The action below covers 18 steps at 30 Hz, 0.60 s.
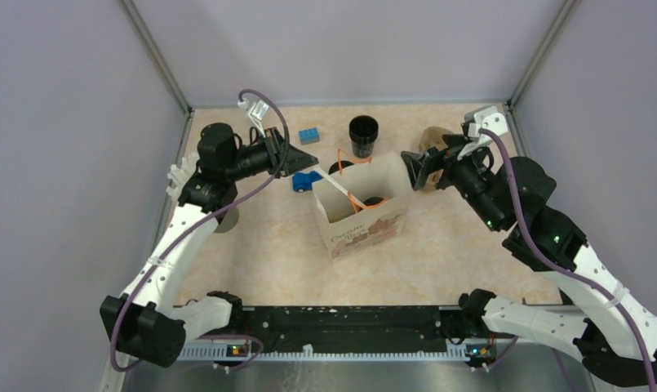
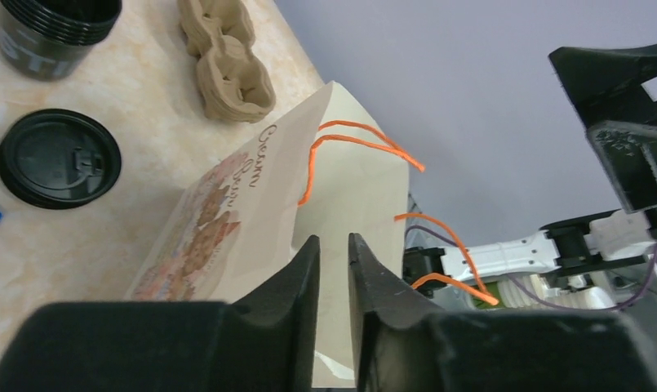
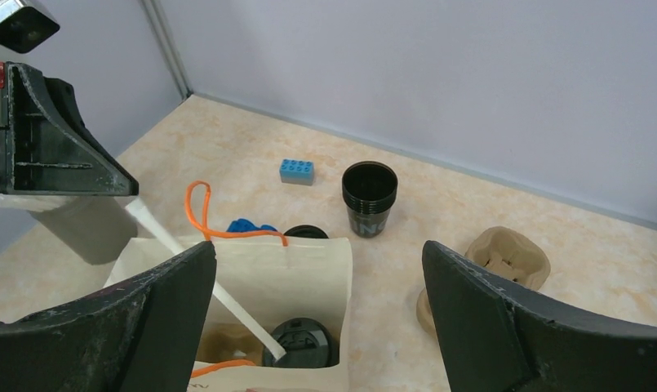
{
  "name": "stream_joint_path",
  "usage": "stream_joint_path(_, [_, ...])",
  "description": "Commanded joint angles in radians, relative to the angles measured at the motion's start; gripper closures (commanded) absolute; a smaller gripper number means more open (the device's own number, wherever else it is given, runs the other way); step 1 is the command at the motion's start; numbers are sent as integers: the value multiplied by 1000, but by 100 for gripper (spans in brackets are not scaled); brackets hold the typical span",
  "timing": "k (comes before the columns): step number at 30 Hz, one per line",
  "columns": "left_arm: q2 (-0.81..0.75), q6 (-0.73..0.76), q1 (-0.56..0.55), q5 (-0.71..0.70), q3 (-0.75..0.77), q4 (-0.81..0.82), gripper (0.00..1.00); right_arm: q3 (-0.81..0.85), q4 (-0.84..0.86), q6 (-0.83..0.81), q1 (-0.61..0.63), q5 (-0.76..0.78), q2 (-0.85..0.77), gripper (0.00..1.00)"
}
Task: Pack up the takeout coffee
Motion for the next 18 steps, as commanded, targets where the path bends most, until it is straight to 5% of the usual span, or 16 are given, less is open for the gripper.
stream_joint_path(1, [-8,69,-4,-22,23,14,70,3,3,-4,-9,20,2,6])
stream_joint_path(8, [25,245,-4,-74,259,-233,38,37,-51,38,-9,14,50,5])
stream_joint_path(10, [32,278,-4,-104,334,-300,5,51,-87,76,-8,20,71,5])
stream_joint_path(18, [-25,410,-4,-307,510,-474,1,198,-355,246,-9,33,198,1])
